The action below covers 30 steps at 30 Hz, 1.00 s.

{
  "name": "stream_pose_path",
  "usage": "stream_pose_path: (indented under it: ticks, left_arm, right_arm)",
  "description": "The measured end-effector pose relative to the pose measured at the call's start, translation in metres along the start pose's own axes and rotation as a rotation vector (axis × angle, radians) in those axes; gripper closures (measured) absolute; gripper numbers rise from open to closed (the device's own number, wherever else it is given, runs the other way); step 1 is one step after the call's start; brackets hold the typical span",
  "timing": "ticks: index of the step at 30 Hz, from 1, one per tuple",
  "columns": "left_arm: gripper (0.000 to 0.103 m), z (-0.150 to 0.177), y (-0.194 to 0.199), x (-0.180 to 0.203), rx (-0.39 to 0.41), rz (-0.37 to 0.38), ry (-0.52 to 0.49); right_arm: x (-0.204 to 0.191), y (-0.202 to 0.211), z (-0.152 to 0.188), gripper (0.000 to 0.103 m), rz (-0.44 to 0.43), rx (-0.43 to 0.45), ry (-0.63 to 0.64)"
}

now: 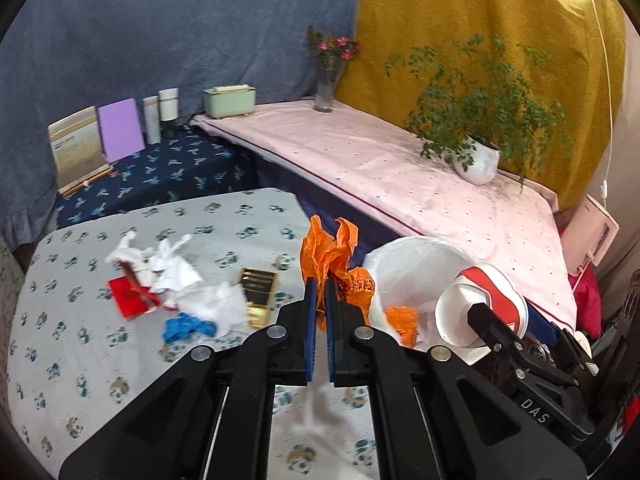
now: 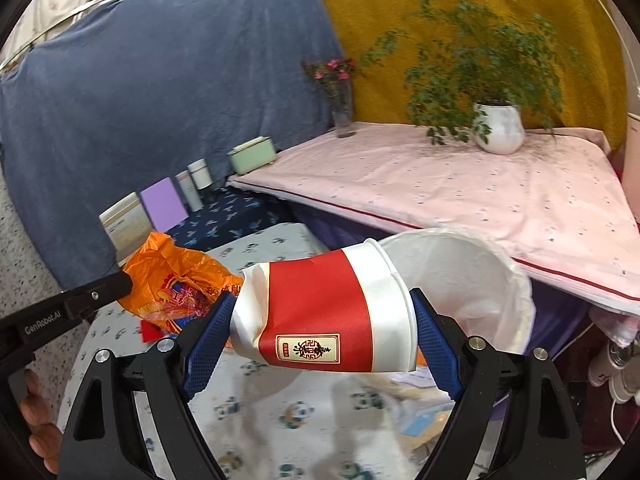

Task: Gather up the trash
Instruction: 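Carry bag and cup to the wastebasket and open both grippers over it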

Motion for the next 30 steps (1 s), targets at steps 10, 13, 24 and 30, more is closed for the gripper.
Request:
stream_pose_path:
  ticks: [10,13,24,30]
  left_arm:
    - [0.099,0.002,-0.047,0.053,-0.029,0.076,-0.044]
    - [0.099,0.005,-0.062,0.064,-0.043,0.094,-0.057]
    - [0.071,0.022,-0.100,0.073,-0.091,0.101,-0.027]
    - [0.060,0.026,-0.102,0.063,-0.089,0.071,-0.039]
  right_arm:
    - [0.061,-0.020,0.007,0.021,0.080,-0.025,-0.045]
    - [0.071,-0.026,0.010,0.021,0.095,-0.033,-0.056]
    - [0.092,-0.053,0.020,0.021,0.119,-0.066,-0.065]
    - [0.089,-0.062,0.026,0.020,0.121,-0.079,-0.068]
Point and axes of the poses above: each gripper's, at about its wrist camera, not at the fingertips, and y roughly against the way its jaws point, x to its right, z to its underside, the point moved 4 cm from there along -y, roughly the way its jaws point, and after that the axes turned 9 degrees about x, right-handed, at the moved point
